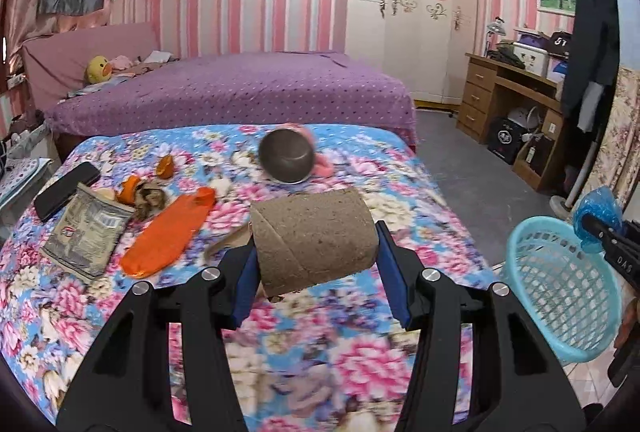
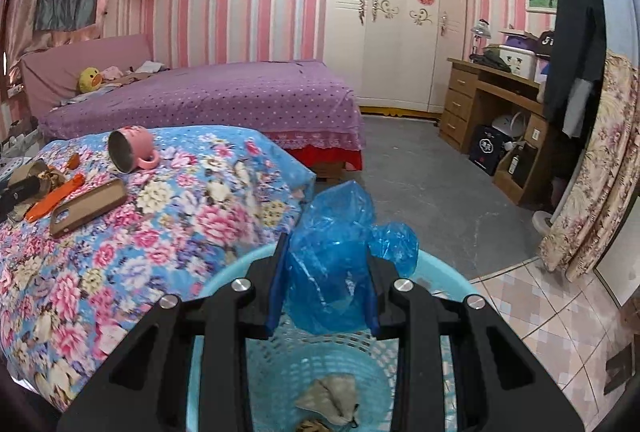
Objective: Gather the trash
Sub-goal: 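Carry the blue bag and cardboard tube toward the blue basket, then open the left tool to drop the tube while the right tool drops the blue bag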
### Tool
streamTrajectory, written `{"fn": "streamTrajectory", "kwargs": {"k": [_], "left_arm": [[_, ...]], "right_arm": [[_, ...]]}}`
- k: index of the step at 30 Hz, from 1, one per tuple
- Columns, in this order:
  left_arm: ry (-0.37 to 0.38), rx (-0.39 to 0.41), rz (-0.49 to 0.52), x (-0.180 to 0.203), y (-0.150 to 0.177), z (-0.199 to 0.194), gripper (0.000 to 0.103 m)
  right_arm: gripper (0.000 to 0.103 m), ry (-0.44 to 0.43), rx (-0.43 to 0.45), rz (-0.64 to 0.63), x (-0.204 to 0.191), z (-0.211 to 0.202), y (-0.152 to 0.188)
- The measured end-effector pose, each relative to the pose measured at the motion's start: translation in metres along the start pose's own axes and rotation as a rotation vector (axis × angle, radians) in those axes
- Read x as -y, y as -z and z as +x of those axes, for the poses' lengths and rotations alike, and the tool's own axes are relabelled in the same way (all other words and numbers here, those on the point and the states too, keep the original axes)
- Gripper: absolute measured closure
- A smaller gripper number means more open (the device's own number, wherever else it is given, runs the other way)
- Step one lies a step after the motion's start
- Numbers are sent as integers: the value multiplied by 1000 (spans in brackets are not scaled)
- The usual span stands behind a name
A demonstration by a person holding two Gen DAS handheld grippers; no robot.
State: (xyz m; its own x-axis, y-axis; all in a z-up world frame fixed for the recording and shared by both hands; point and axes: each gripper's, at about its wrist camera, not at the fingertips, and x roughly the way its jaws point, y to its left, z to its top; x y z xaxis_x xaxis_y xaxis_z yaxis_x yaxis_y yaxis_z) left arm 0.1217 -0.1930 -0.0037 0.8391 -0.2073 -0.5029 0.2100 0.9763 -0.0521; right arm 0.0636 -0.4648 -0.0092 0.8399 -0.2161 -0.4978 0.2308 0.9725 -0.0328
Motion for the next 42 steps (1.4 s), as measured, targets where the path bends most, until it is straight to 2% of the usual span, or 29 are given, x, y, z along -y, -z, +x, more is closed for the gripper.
{"fn": "streamTrajectory", "kwargs": {"k": [3, 7, 18, 27, 29, 31, 34, 39, 42], "left_arm": [[45, -14, -10, 19, 1, 0, 51], [68, -17, 32, 47, 4, 3, 51], [211, -73, 114, 138, 21, 22, 51], [293, -88, 177, 208, 30, 24, 51], [310, -99, 183, 213, 30, 24, 49], [294, -99, 190, 215, 28, 24, 30], [266, -69, 184, 206, 23, 21, 19], [199, -37, 173, 181, 15, 21, 10], [165, -29, 165, 165, 12, 22, 9]], "right_arm": [[71, 10, 3, 18, 13, -1, 3], [71, 21, 10, 28, 26, -5, 6], [71, 68, 11, 46, 65, -17, 16], [71, 99, 7, 107, 97, -22, 29], [71, 101, 9, 113, 100, -22, 30], [71, 102, 9, 117, 101, -22, 31], [71, 101, 10, 118, 101, -22, 31], [71, 95, 10, 114, 98, -21, 32], [71, 89, 17, 125, 93, -21, 30]]}}
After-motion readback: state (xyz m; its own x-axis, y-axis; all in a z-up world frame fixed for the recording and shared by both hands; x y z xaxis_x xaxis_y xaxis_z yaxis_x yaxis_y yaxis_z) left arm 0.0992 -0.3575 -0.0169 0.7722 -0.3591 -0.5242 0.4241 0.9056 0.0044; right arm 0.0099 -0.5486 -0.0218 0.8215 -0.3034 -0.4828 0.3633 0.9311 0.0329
